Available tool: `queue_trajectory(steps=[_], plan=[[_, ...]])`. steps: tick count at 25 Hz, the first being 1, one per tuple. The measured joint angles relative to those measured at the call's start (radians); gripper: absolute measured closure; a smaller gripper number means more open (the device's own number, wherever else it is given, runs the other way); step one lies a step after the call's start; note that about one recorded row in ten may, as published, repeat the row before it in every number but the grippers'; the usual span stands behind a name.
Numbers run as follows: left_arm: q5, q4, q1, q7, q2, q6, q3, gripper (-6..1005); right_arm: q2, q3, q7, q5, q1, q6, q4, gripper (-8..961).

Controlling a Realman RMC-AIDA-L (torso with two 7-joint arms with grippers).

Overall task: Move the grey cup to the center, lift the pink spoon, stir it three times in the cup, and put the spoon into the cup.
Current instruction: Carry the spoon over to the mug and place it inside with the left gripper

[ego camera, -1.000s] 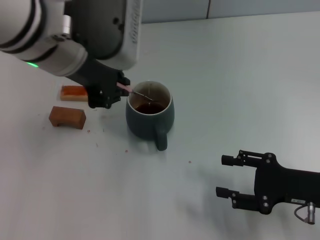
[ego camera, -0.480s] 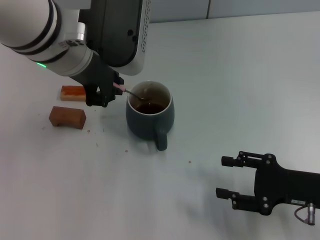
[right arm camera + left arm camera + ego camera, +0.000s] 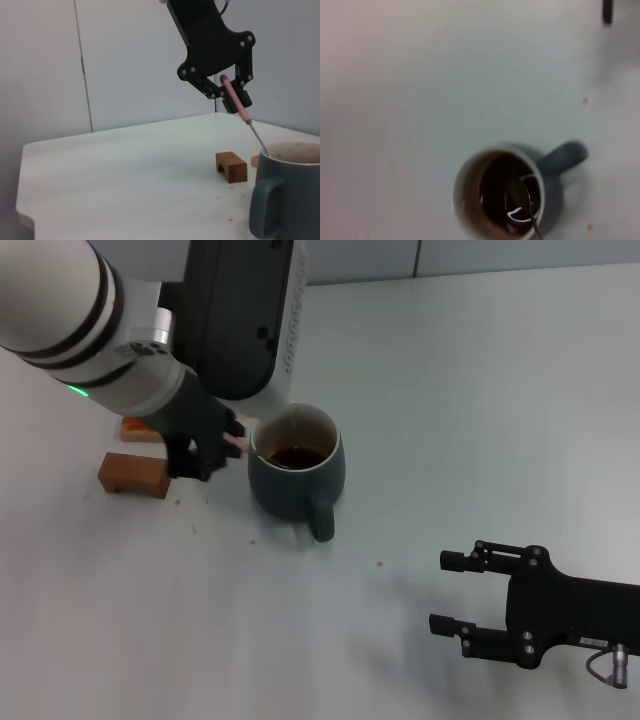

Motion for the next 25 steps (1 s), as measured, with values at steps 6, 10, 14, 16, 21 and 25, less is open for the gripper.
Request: queue_trajectory(steps=[6, 10, 14, 16, 21, 25], plan=[[-0.057, -0.011, 0.006, 0.006, 0.0, -0.078, 0.025, 869, 0.0, 0.0, 0.0, 0.0, -0.001, 0.0, 0.002, 261], [-0.05, -0.054, 0.001, 0.003, 0.0, -0.135, 0.046, 869, 0.001, 0.0, 0.0, 0.0, -0.001, 0.0, 0.002, 261], [-0.031, -0.083, -0.008, -0.002, 0.0, -0.147, 0.044, 869, 0.002, 0.0, 0.0, 0.0, 0.001, -0.001, 0.003, 261], [-0.027, -0.083, -0.009, -0.002, 0.0, -0.147, 0.041, 869, 0.002, 0.0, 0.001, 0.0, 0.003, -0.001, 0.004, 261], [-0.002, -0.07, -0.009, -0.008, 0.0, -0.111, 0.013, 869, 0.002, 0.0, 0.001, 0.0, 0.004, -0.002, 0.005, 261], [-0.008, -0.057, -0.009, -0.008, 0.0, -0.082, 0.009, 869, 0.002, 0.0, 0.001, 0.0, 0.004, -0.002, 0.005, 260]])
